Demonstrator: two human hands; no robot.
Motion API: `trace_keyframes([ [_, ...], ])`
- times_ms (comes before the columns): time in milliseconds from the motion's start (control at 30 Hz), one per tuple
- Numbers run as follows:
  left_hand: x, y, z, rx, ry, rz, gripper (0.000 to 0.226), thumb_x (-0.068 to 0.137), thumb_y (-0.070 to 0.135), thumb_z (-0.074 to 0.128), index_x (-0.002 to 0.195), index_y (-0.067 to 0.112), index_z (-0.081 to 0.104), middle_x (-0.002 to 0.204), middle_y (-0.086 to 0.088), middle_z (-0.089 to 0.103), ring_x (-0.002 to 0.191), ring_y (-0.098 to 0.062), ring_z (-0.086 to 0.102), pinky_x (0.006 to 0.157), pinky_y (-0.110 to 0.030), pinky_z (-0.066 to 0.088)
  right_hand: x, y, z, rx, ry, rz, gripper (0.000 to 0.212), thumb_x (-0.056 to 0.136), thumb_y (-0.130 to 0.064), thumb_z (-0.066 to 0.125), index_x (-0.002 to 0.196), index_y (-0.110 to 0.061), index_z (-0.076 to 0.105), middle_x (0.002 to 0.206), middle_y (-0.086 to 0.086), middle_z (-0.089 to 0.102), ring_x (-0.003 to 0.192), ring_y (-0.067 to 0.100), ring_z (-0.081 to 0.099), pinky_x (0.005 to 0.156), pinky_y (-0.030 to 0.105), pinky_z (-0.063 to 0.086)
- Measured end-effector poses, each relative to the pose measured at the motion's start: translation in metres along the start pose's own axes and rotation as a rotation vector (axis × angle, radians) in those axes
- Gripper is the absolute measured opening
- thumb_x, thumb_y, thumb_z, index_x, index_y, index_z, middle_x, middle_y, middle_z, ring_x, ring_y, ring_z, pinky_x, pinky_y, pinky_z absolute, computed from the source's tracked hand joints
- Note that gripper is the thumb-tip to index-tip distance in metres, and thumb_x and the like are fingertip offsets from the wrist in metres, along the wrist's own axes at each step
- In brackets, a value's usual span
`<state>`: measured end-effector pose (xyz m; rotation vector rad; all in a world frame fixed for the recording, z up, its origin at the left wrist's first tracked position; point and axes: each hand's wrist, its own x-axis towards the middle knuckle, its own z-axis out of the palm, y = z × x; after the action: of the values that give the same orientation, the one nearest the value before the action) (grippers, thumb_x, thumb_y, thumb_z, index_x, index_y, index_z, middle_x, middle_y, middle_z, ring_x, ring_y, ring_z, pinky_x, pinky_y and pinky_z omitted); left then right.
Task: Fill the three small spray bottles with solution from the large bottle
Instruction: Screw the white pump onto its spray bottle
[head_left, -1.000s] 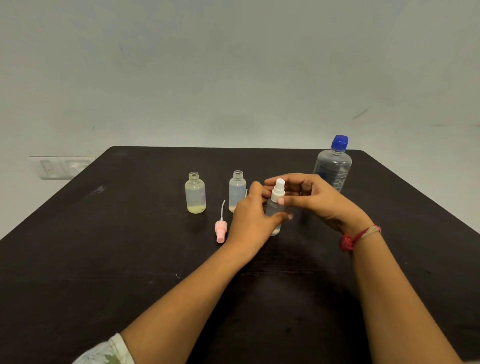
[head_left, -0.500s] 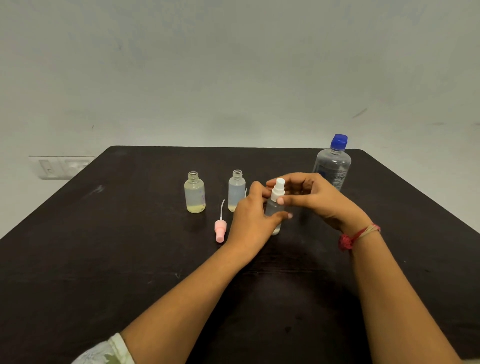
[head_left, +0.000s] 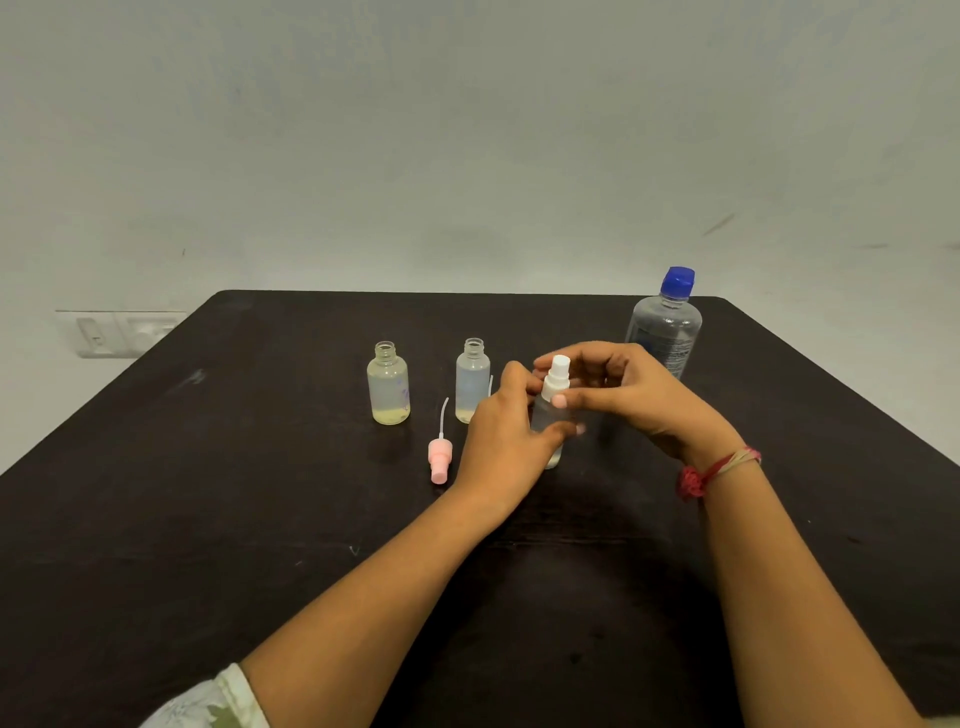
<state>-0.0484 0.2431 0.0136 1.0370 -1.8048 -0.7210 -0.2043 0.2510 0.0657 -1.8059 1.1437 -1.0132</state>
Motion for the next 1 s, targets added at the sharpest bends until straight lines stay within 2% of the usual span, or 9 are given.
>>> trace_keyframes([
  [167, -0.001, 0.0, 0.002, -0.006, 0.003, -0.002, 0.044, 0.077, 0.031, 0.079, 0.1, 0.013, 0.045, 0.087, 0.0, 0.063, 0.078, -0.014, 0.061, 0.066, -0.033, 0.051, 0.002, 0.0, 0.003, -0.03, 0.084, -0.035, 0.025, 0.076, -0.001, 0.074, 0.099, -0.003, 0.068, 0.095, 0.016, 0.071, 0.09, 0.021, 0.069, 0.085, 0.028, 0.055],
  [333, 0.0, 0.001, 0.0, 0.015, -0.004, 0.0, 0.042, 0.079, 0.028, 0.077, 0.101, 0.012, 0.046, 0.088, 0.0, 0.061, 0.075, -0.012, 0.057, 0.063, -0.026, 0.047, 0.007, 0.004, 0.009, -0.136, 0.178, -0.059, 0.025, 0.07, -0.011, 0.082, 0.088, -0.004, 0.065, 0.083, 0.008, 0.07, 0.078, 0.018, 0.068, 0.077, 0.028, 0.056],
  [400, 0.0, 0.001, 0.0, 0.016, -0.003, -0.006, 0.041, 0.078, 0.028, 0.078, 0.1, 0.013, 0.046, 0.087, 0.001, 0.061, 0.074, -0.011, 0.057, 0.064, -0.029, 0.048, 0.007, 0.004, 0.009, -0.118, 0.167, -0.046, 0.027, 0.07, -0.011, 0.081, 0.09, -0.005, 0.064, 0.083, 0.005, 0.07, 0.078, 0.014, 0.068, 0.076, 0.026, 0.056],
  [533, -0.001, 0.002, 0.0, 0.005, 0.004, -0.003, 0.041, 0.078, 0.028, 0.077, 0.1, 0.015, 0.045, 0.09, 0.003, 0.063, 0.08, -0.012, 0.061, 0.067, -0.032, 0.051, 0.002, 0.0, 0.004, -0.056, 0.03, -0.011, 0.032, 0.077, -0.007, 0.075, 0.107, -0.01, 0.067, 0.101, 0.005, 0.072, 0.095, 0.016, 0.069, 0.085, 0.027, 0.055],
  [667, -0.001, 0.002, 0.0, 0.022, -0.003, -0.003, 0.041, 0.079, 0.03, 0.076, 0.1, 0.015, 0.045, 0.089, 0.001, 0.062, 0.079, -0.014, 0.061, 0.069, -0.038, 0.053, 0.004, 0.002, 0.005, -0.103, 0.064, -0.041, 0.02, 0.079, -0.008, 0.074, 0.098, -0.01, 0.067, 0.097, 0.011, 0.07, 0.093, 0.023, 0.068, 0.088, 0.036, 0.055],
  [767, -0.002, 0.001, 0.0, 0.005, 0.008, -0.017, 0.04, 0.079, 0.029, 0.077, 0.098, 0.016, 0.044, 0.088, 0.0, 0.062, 0.079, -0.015, 0.061, 0.07, -0.042, 0.053, 0.006, 0.004, 0.01, -0.148, 0.116, -0.059, 0.02, 0.077, -0.008, 0.076, 0.094, -0.009, 0.066, 0.092, 0.009, 0.07, 0.088, 0.02, 0.069, 0.086, 0.036, 0.056],
  [900, -0.003, 0.004, 0.0, 0.02, 0.022, -0.014, 0.035, 0.082, 0.025, 0.074, 0.099, 0.015, 0.045, 0.082, 0.005, 0.058, 0.076, -0.012, 0.06, 0.067, -0.037, 0.052, 0.009, 0.008, 0.011, -0.214, 0.099, -0.027, 0.032, 0.071, -0.018, 0.082, 0.098, -0.014, 0.064, 0.095, 0.0, 0.069, 0.091, 0.015, 0.066, 0.083, 0.034, 0.056],
  [1000, -0.003, 0.004, -0.001, 0.044, 0.04, -0.009, 0.035, 0.081, 0.025, 0.074, 0.103, 0.015, 0.048, 0.091, 0.0, 0.063, 0.083, -0.014, 0.062, 0.069, -0.033, 0.052, 0.009, 0.014, 0.009, -0.293, 0.024, 0.054, 0.041, 0.072, -0.025, 0.082, 0.106, -0.017, 0.06, 0.101, 0.002, 0.066, 0.094, 0.02, 0.064, 0.085, 0.039, 0.055],
])
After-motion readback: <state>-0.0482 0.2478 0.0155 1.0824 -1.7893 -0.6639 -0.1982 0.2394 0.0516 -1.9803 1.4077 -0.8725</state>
